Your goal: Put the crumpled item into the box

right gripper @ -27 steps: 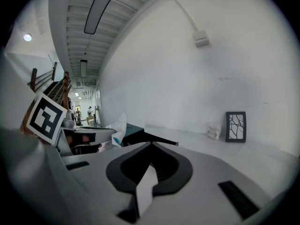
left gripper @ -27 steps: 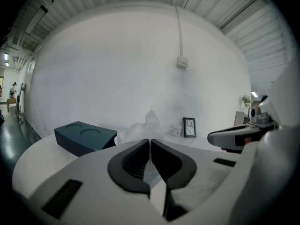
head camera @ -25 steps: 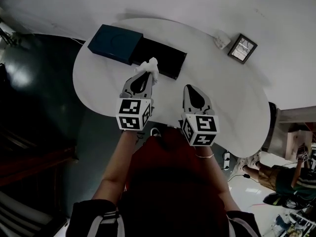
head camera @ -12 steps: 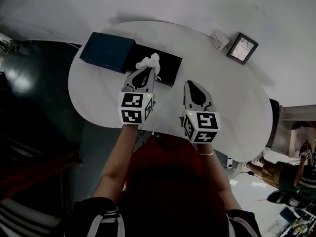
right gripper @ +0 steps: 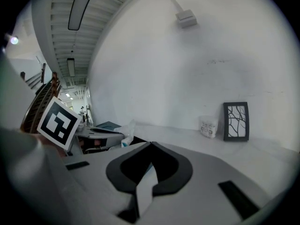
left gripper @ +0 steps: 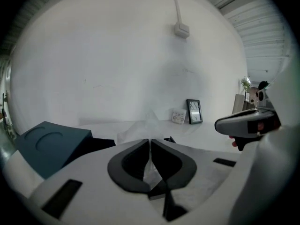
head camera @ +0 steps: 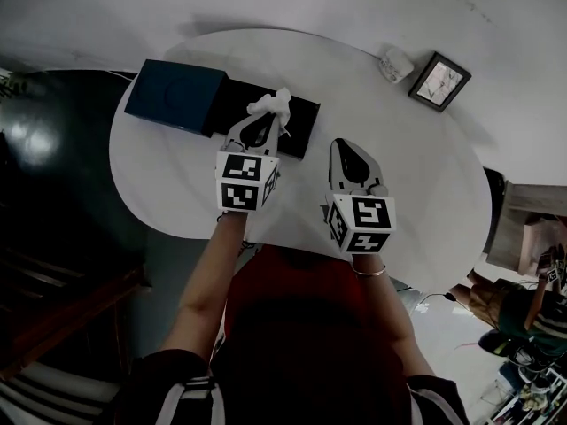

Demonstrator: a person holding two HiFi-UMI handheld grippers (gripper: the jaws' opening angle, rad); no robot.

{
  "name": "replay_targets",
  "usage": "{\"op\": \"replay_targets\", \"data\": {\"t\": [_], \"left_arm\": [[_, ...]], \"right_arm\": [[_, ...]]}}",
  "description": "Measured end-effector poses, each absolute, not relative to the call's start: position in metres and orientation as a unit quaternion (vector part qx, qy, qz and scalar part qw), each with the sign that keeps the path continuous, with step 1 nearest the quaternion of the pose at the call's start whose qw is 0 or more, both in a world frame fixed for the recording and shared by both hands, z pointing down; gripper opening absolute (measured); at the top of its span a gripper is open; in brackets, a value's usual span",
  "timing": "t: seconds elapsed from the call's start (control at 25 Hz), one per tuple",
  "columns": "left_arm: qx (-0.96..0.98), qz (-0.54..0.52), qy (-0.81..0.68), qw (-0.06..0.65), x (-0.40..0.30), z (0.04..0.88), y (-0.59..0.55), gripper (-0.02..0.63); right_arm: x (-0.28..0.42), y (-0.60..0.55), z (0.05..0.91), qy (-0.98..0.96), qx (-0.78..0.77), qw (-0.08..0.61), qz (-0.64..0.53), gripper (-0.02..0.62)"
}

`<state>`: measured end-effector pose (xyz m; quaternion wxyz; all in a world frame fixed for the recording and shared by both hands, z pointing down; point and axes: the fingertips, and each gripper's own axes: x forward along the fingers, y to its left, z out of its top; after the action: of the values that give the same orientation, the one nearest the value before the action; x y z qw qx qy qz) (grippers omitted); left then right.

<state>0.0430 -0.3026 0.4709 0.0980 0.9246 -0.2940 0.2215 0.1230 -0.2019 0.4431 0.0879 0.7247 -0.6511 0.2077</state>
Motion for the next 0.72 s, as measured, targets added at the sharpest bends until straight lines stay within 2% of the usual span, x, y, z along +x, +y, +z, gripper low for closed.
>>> {"op": "replay_targets", "data": {"t": [0.28,0.72], "left_arm": [[0.923,0.257,-0.27,0.096,0.063,0.485,-0.305,0.035],[0.905,0.36,-0.222,0.052,0.079,0.507,-0.296,0.035]], "right_arm": [[0.133,-0.212,0.457,-0.649,0.721,0.089,0.226,0.015],[0.139,-0.219,0.473,-0.651,0.711,0.09,0.248,0.015]]}}
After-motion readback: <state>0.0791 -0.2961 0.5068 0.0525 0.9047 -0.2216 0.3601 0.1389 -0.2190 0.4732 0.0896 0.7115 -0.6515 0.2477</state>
